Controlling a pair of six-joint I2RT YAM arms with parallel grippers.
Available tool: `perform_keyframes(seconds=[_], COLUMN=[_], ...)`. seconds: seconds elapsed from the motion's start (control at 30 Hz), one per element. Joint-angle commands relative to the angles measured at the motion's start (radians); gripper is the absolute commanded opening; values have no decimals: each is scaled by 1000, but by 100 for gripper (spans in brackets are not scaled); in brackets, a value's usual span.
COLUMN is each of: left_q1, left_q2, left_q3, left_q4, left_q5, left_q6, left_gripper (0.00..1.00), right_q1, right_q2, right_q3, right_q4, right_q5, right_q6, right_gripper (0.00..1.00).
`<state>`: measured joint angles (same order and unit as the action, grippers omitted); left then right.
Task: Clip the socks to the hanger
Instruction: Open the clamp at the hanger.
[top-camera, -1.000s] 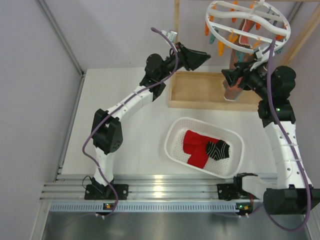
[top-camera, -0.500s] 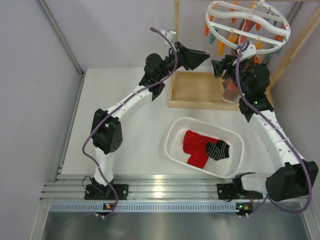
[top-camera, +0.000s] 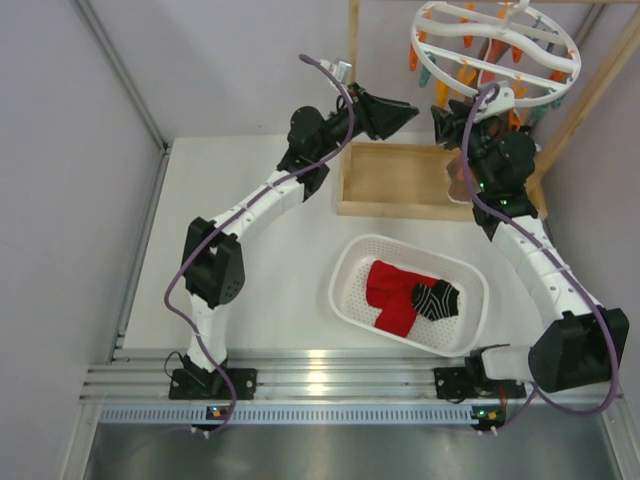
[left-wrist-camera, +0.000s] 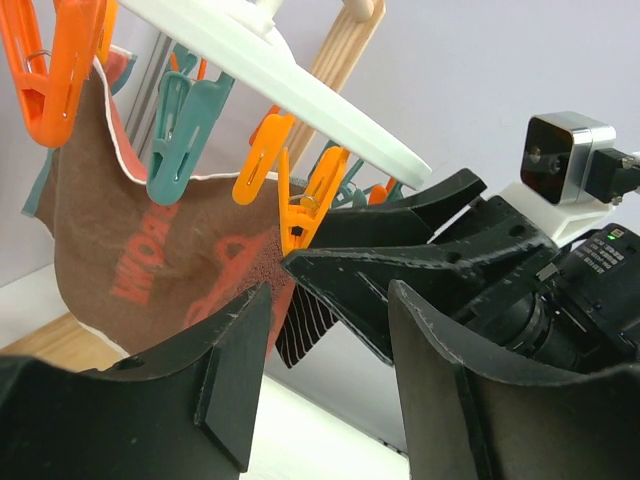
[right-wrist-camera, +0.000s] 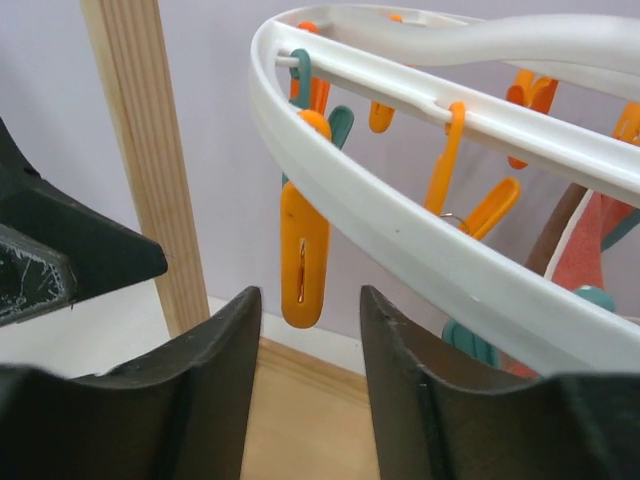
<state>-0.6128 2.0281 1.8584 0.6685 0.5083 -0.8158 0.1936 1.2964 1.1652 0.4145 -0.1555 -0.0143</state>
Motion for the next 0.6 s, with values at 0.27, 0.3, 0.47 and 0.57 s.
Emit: perform_keyframes(seconds=[0.27, 0.3, 0.47, 0.57], left_q1=[4, 2, 2, -7], left_q2=[-40, -40, -22, -2], left_q3=[128, 134, 174, 217], left_q4=[-112, -115, -148, -181], left_q5=[-1, -2, -13, -4], left_q6=[92, 96, 109, 115], left_gripper=[61, 61, 62, 63], right_q1=[-46, -51, -75, -77], right_q2=[-46, -49, -78, -97], right_q3=[22, 22, 19, 2], right_q4=[20, 14, -6, -16], right_q5=[-164, -170, -236, -268], right_q6=[-32, -35, -62, -140], right_gripper=[2, 0, 0, 0])
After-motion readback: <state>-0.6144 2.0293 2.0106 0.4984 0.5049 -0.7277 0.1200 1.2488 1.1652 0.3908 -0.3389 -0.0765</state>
